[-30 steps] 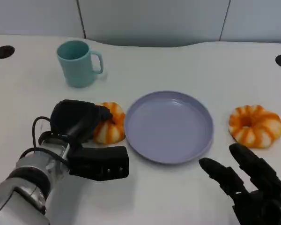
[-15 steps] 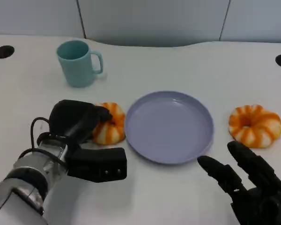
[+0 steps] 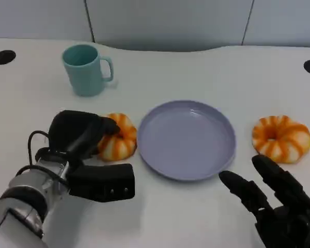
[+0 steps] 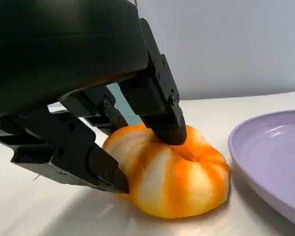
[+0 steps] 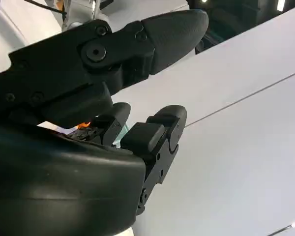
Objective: Grasp the bread from the table and place it into the plate.
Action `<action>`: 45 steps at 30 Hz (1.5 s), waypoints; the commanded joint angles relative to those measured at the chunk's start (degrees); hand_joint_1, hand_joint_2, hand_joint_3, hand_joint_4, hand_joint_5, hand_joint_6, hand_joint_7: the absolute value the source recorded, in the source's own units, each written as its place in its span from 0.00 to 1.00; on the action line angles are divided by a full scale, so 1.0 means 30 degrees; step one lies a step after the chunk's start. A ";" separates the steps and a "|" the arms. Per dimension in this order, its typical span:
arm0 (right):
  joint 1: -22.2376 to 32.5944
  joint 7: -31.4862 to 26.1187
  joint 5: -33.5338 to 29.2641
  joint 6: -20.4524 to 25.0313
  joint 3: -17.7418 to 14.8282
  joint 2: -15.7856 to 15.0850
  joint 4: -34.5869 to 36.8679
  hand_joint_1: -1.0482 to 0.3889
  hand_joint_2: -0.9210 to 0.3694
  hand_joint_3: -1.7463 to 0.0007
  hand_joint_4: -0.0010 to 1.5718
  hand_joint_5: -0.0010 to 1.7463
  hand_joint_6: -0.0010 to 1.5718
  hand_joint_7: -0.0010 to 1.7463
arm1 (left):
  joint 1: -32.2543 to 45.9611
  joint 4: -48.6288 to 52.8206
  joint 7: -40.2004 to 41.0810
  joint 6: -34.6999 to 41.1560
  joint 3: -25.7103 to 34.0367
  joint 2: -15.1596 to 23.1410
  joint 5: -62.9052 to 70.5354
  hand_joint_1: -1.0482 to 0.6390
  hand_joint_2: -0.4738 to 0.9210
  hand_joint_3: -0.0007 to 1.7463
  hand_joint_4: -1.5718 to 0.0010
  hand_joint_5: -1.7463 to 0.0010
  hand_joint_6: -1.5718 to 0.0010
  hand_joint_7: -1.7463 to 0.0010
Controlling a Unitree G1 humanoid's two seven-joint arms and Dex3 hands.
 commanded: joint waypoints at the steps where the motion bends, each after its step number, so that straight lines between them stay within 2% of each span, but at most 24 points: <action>1: -0.0172 0.0187 0.0158 0.0104 -0.0283 0.0200 0.0071 0.31 0.00 0.95 0.38 0.22 0.47 0.00 | 0.0161 -0.0046 0.0092 -0.0065 0.0099 0.0424 0.0002 0.67 0.93 0.00 0.23 0.97 0.27 1.00; 6: -0.0286 0.0158 0.0057 0.0154 -0.0403 0.0235 0.0126 0.31 0.00 0.94 0.38 0.22 0.46 0.00 | 0.0146 -0.0055 0.0229 -0.0133 0.0066 0.0461 0.0049 0.67 0.93 0.00 0.24 0.98 0.28 1.00; 8: -0.0372 0.0025 -0.0033 0.0191 -0.0447 0.0233 0.0127 0.31 0.00 0.95 0.39 0.23 0.47 0.00 | 0.0096 -0.0089 0.0348 -0.0295 0.0078 0.0499 0.0046 0.65 0.92 0.00 0.21 0.96 0.27 1.00; 12: -0.0516 0.0094 0.0069 0.0336 -0.0527 0.0202 0.0159 0.31 0.00 0.95 0.38 0.23 0.47 0.00 | -0.0093 -0.0145 -0.0185 -0.0300 0.0340 0.0453 -0.0221 0.65 0.93 0.01 0.23 0.98 0.28 1.00; 18: -0.0604 0.0198 0.0167 0.0522 -0.0636 0.0151 0.0148 0.31 0.00 0.96 0.38 0.23 0.48 0.00 | -0.0171 -0.0270 0.0371 -0.0481 0.0410 0.0448 -0.0147 0.65 0.92 0.00 0.22 0.97 0.28 0.99; 26: -0.0767 0.0429 0.0343 0.0874 -0.0842 0.0027 0.0154 0.32 0.00 0.96 0.39 0.23 0.48 0.00 | -0.0703 -0.0693 0.1159 -0.1016 0.0538 0.0522 -0.0073 0.69 0.86 0.00 0.20 0.97 0.25 0.99; 40: -0.0652 0.0345 0.0092 0.0908 -0.0937 0.0155 0.0106 0.31 0.00 0.96 0.39 0.21 0.47 0.00 | -0.1048 -0.1099 0.1654 -0.1817 0.0182 0.1542 0.0473 0.70 0.85 0.00 0.17 0.97 0.24 0.99; 45: -0.0659 0.0408 0.0138 0.1013 -0.0927 0.0154 0.0148 0.31 0.00 0.96 0.40 0.21 0.47 0.00 | -0.1289 -0.1171 0.1645 -0.2341 0.0090 0.2184 0.0702 0.67 0.84 0.00 0.16 0.97 0.22 0.99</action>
